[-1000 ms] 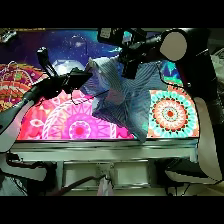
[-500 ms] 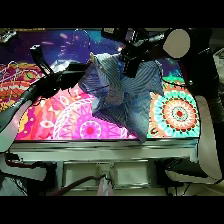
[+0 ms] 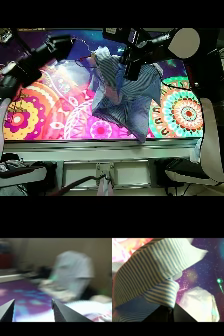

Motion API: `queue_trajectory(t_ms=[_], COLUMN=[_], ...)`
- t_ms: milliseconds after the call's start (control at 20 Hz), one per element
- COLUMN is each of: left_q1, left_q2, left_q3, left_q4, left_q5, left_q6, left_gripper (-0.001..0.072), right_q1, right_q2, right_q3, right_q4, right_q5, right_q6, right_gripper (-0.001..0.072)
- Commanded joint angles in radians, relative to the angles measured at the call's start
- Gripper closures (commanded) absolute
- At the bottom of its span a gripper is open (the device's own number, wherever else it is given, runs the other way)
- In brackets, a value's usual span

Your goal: Fold the clothes and pants, and hang the long-sleeved shirts on hangers.

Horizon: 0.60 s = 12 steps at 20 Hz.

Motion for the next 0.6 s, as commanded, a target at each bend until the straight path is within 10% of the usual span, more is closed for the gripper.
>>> queue_trajectory(t_ms=[0, 350, 550], left_q1=[0.001, 0.001, -0.030], left_q2=[0.097, 0.217, 0.251], left_q3=[0.074, 0.074, 0.074], left_q4=[0.351, 1.415, 1.829], left_q5=[0.361, 0.272, -0.035], left_q6=[-0.216, -1.156, -1.465], left_gripper=[0.0299, 0.0343, 0.0343], right_q1=[0.000, 0.000, 0.000], right_q2=[0.008, 0.034, 0.056], right_q3=[0.000, 0.000, 0.000], right_q4=[0.018, 0.034, 0.035], right_q5=[0.003, -0.020, -0.050], right_q6=[0.004, 0.057, 0.088], right_gripper=[0.0693, 0.0693, 0.0693])
